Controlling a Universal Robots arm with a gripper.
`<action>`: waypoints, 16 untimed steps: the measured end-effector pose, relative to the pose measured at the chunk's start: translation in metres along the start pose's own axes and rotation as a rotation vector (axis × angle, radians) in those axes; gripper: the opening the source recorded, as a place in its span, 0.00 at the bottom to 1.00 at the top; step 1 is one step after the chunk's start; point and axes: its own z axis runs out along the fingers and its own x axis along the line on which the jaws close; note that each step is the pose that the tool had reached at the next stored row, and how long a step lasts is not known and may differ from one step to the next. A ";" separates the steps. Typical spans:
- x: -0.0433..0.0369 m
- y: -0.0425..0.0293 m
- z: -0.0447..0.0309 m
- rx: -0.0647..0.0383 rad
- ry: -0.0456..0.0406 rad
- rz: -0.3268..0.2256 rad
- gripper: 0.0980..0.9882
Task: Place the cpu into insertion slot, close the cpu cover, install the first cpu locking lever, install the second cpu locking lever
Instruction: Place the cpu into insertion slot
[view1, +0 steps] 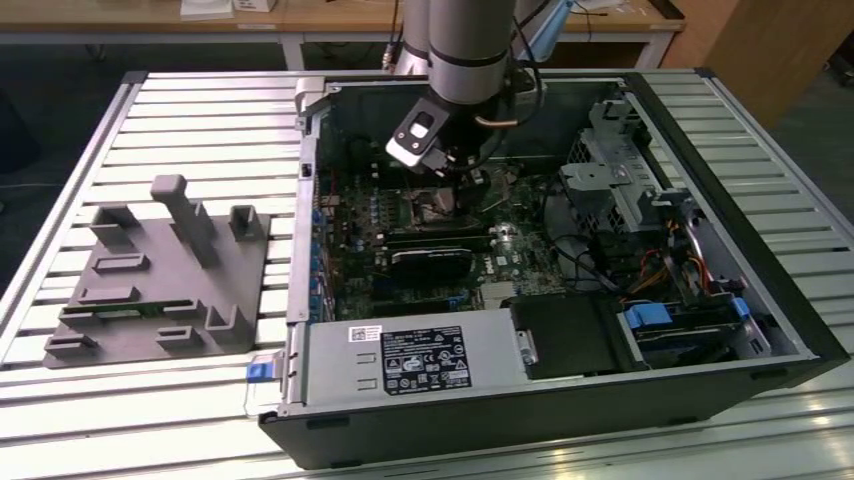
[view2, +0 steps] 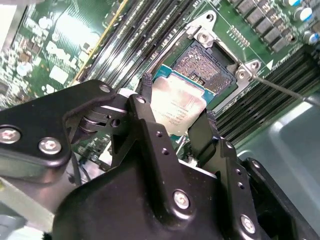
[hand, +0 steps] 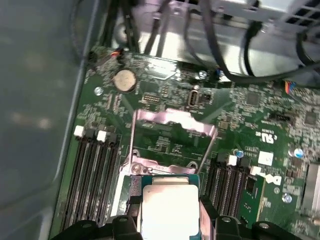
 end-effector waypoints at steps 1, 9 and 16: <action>0.0000 0.0000 0.0003 0.000 -0.0007 0.018 0.49; 0.0032 -0.0021 0.0017 -0.001 -0.0040 0.087 0.49; 0.0111 -0.0050 0.0052 -0.002 -0.0046 0.106 0.49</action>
